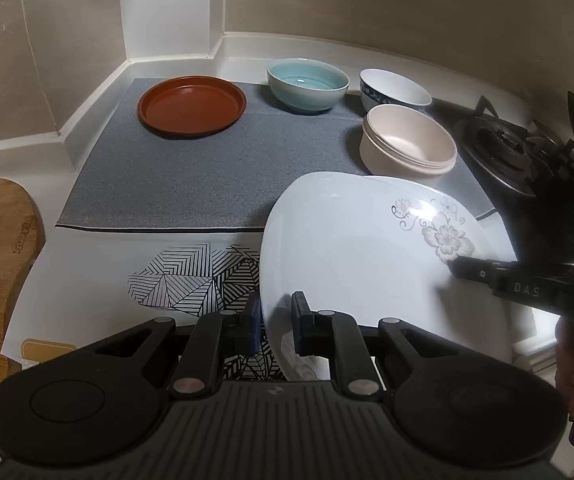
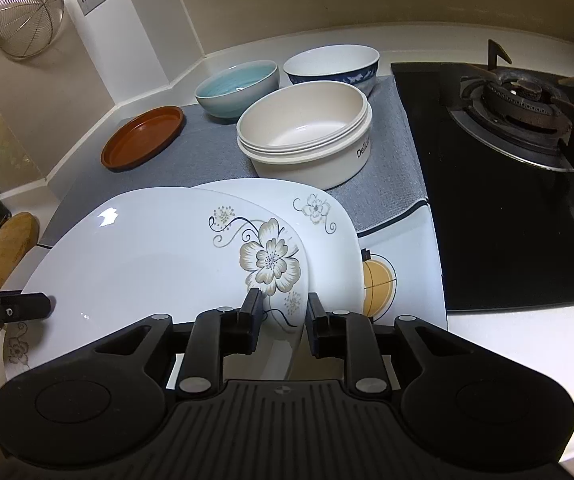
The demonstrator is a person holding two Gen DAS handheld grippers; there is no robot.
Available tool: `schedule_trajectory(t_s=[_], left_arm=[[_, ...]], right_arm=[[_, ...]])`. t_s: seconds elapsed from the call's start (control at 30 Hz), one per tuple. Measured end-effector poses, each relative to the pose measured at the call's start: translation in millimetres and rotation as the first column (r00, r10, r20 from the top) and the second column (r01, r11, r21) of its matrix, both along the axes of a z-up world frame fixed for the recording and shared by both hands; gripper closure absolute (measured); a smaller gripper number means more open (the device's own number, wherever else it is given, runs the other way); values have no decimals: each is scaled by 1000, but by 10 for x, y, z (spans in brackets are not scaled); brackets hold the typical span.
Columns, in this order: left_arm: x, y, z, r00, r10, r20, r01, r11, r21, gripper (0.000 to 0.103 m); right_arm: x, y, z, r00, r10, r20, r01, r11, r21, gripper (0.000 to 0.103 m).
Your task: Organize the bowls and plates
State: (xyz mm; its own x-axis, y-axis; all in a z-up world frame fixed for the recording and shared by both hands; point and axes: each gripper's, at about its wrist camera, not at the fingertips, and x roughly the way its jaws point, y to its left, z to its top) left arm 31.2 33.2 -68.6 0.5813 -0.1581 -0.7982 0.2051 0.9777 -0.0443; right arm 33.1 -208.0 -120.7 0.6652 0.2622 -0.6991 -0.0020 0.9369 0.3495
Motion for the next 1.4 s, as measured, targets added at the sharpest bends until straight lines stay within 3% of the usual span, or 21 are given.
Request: schedule_trajectory(t_s=[0.67, 1.4], left_arm=[[-9, -107, 19, 1000, 10, -3, -9, 999, 41, 86], [-10, -134, -34, 1000, 1, -5, -1, 998, 58, 89]], right_arm=[[-25, 216, 5, 996, 51, 73, -36, 979, -200, 75], [-46, 278, 40, 993, 69, 93, -39, 954, -298, 74]])
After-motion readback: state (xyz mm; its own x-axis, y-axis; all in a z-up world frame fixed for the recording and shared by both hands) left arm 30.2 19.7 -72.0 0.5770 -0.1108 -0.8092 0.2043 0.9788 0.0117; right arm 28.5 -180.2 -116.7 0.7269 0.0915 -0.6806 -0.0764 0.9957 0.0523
